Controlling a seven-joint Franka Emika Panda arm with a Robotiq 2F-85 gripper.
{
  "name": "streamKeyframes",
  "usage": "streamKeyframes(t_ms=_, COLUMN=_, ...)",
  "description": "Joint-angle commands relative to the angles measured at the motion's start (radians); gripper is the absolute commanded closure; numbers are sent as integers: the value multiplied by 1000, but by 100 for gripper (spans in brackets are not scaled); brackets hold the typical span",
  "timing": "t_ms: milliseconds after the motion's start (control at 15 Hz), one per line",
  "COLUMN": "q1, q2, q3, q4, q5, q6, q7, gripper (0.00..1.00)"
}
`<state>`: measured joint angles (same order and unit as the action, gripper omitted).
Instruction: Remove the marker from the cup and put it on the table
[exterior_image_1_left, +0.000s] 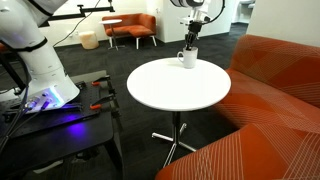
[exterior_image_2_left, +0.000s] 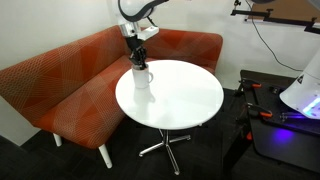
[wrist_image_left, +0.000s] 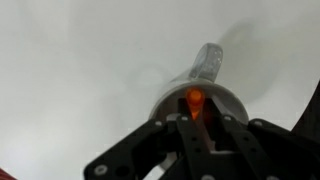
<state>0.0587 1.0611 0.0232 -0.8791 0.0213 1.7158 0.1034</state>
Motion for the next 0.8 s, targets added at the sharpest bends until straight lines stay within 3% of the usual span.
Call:
streamKeyframes(t_ms=0, q1=-3, q2=32, q3=0, q4=76, q5=9, q6=-65, q7=1, gripper=94)
streamKeyframes(t_ms=733, q1=8, q2=8, q3=-1, q4=84, q5=3, q6=-90, q7=25, gripper=96)
